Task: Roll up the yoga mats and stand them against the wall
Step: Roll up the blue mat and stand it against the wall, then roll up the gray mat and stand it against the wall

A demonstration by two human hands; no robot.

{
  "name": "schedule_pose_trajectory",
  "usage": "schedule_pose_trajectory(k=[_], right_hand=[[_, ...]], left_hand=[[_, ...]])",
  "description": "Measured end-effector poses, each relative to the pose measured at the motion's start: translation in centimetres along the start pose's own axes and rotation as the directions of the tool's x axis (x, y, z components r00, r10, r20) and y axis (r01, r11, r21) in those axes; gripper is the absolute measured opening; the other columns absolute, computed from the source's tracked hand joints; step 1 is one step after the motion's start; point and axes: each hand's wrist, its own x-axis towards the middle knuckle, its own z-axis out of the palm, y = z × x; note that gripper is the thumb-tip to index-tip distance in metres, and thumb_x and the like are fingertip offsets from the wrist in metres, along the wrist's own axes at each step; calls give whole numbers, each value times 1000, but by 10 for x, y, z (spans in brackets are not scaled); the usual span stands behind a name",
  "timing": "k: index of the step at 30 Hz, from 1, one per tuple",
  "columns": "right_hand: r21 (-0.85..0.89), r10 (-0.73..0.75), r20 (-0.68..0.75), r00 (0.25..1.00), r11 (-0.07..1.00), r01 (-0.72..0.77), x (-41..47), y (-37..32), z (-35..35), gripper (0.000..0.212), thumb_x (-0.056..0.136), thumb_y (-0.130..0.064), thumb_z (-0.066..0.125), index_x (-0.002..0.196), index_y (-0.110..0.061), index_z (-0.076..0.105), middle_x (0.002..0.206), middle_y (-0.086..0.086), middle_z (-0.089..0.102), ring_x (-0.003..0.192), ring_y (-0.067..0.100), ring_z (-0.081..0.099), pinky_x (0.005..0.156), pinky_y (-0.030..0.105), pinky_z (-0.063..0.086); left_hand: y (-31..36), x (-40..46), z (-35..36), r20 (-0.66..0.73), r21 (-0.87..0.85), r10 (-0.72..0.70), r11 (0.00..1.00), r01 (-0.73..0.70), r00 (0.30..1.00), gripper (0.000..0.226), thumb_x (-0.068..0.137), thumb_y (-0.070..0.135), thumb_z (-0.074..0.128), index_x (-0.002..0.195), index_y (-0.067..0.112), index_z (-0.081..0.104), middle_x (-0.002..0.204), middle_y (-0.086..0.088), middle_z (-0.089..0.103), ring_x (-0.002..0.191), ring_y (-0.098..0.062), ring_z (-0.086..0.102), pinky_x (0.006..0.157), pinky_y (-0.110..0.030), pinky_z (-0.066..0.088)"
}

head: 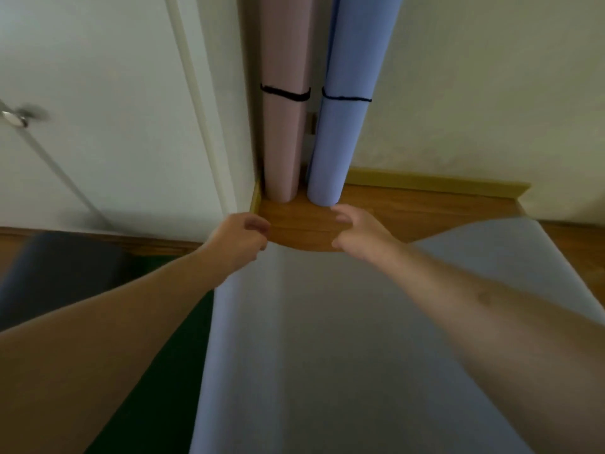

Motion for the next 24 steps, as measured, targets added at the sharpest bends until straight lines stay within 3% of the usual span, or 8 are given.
schedule_pose_trajectory(k=[3, 6, 9, 12, 15, 18, 21, 24], right_hand=[[-77, 29, 125, 992, 997, -19, -74, 22, 38, 76, 90, 2, 59, 156, -34, 48, 153, -6, 53, 78, 12, 65, 53, 21, 45], [-194, 74, 233, 970, 981, -28, -161, 46, 83, 71, 93, 0, 55, 157, -30, 48, 154, -4, 54, 95, 18, 67, 54, 17, 41], [-295, 193, 370, 909, 952, -82, -233, 68, 128, 70, 94, -7, 55, 159, -28, 44, 155, 4, 54, 126, 29, 64, 74, 24, 55], [-363, 293, 474, 830, 924, -119, -275, 92, 167, 77, 89, -20, 60, 162, -34, 39, 159, 6, 52, 135, 29, 59, 109, 38, 53], [-353, 329, 519, 789, 923, -152, -296, 101, 189, 87, 89, -27, 70, 166, -32, 29, 163, 7, 47, 140, 29, 54, 113, 40, 50], [-357, 333, 522, 785, 922, -153, -293, 110, 204, 107, 86, -35, 81, 169, -25, 14, 164, 10, 42, 147, 33, 45, 119, 41, 42], [-189, 368, 543, 755, 929, -317, -283, 107, 217, 118, 75, -46, 91, 166, -29, 17, 154, 7, 47, 141, 33, 49, 117, 49, 45], [-69, 353, 489, 797, 927, -368, -276, 96, 217, 94, 80, -45, 91, 152, -26, 34, 138, 2, 54, 133, 27, 55, 101, 40, 53]], left_hand=[[-41, -67, 9, 10, 45, -27, 999, 26, 1000, 38, 96, 2, 64, 125, 27, 68, 119, 9, 68, 108, -13, 64, 97, -37, 54], [-96, -145, 21, 19, 100, -62, 993, 60, 998, 45, 97, 7, 65, 136, 30, 62, 135, 10, 62, 113, -9, 60, 87, -28, 52], [-160, -210, 27, 10, 204, -189, 962, 183, 982, 61, 96, 16, 71, 152, 28, 48, 153, 3, 48, 105, -9, 58, 71, -23, 51], [-206, -243, 28, -7, 248, -421, 878, 410, 907, 82, 94, 26, 76, 161, 13, 31, 155, -15, 41, 109, -26, 59, 80, -35, 53], [-233, -253, 31, 78, 140, -594, 802, 581, 801, 97, 90, 40, 80, 163, 8, 23, 148, -20, 50, 122, -36, 59, 88, -43, 52], [-255, -240, 33, 131, 59, -611, 791, 609, 781, 115, 73, 57, 88, 160, 11, 29, 142, -18, 56, 119, -36, 62, 102, -54, 54], [-242, -229, 36, 174, -66, -612, 775, 629, 772, 84, 87, 49, 81, 153, 14, 43, 137, -16, 60, 117, -34, 63, 102, -53, 55], [-223, -224, 40, 149, 7, -510, 857, 515, 847, 43, 91, 42, 78, 123, 17, 65, 118, -6, 69, 104, -25, 67, 93, -44, 58]])
